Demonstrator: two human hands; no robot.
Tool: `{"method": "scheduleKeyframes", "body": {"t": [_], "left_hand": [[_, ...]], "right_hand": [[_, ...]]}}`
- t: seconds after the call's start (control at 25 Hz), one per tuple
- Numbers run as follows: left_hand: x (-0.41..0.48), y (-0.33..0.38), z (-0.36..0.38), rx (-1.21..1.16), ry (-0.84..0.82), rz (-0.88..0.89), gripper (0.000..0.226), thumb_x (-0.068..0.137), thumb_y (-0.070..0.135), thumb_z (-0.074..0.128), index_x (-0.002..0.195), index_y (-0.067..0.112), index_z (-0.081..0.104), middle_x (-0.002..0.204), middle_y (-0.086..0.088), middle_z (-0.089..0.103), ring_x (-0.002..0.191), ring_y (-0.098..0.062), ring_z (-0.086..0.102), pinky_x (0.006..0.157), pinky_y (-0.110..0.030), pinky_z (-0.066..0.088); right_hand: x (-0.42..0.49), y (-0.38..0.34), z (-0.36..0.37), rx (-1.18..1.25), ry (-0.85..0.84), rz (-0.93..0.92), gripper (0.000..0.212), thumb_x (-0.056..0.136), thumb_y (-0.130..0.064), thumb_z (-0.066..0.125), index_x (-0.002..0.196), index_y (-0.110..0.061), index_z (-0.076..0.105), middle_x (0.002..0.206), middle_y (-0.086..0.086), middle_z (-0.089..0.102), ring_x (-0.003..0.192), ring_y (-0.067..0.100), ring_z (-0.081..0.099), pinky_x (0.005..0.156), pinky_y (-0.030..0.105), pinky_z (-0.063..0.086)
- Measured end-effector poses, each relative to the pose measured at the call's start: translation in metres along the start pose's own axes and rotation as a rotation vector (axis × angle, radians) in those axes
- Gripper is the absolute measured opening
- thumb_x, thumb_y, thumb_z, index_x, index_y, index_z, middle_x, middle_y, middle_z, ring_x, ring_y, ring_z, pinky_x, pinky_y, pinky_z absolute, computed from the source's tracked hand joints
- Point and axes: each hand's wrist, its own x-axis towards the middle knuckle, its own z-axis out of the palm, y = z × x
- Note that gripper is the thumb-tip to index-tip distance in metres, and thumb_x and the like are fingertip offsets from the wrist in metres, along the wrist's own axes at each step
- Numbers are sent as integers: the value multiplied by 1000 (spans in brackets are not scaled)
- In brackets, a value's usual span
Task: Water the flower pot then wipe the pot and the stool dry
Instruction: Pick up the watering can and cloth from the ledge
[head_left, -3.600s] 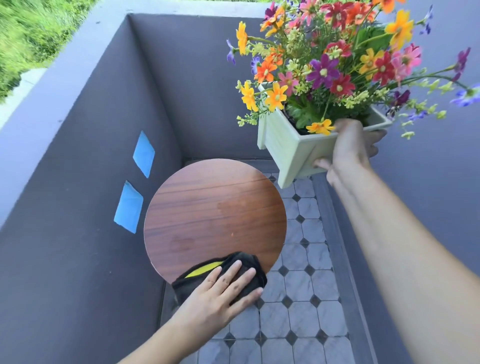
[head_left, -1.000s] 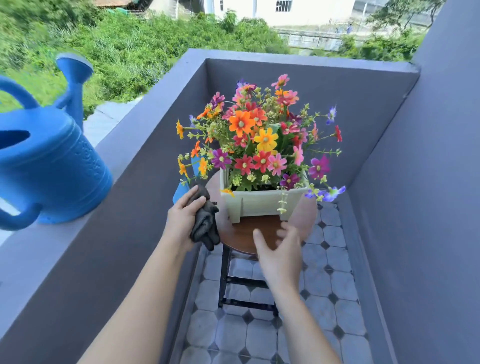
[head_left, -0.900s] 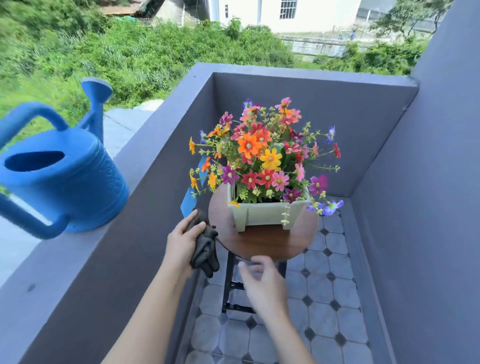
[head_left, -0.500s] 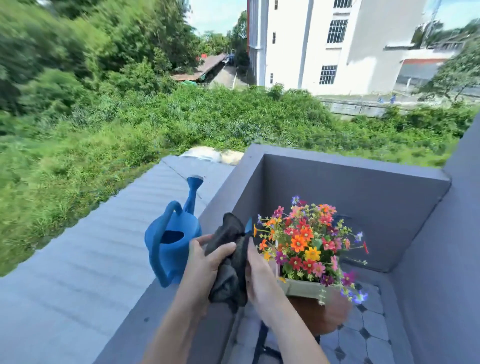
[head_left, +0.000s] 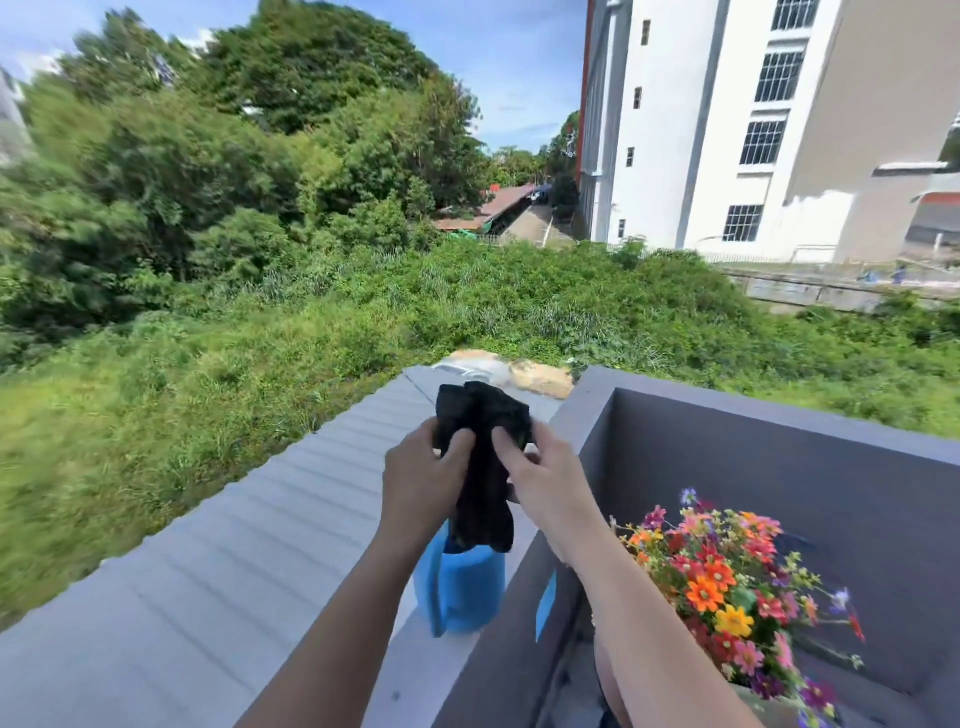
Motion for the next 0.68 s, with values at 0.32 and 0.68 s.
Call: {"method": "scheduleKeyframes", "body": {"t": [0.32, 0.68], "left_hand": [[29, -61, -32, -126, -141, -239, 39, 90, 48, 44, 80, 13, 58, 82, -1, 59, 78, -20, 53, 68, -36, 41], [68, -141, 8, 240, -203, -152, 28, 91, 38, 53, 84, 12, 47, 71, -4, 55, 72, -23, 52, 54, -27, 32]], "right_hand": [[10, 16, 24, -171, 14, -56, 21, 96, -31, 47, 108, -21, 62, 97, -7, 67, 91, 10, 60, 70, 13, 43], [49, 100, 51, -373, 44, 212, 22, 97, -26, 45, 115, -16, 36, 91, 6, 57, 69, 10, 50, 59, 28, 41]]}}
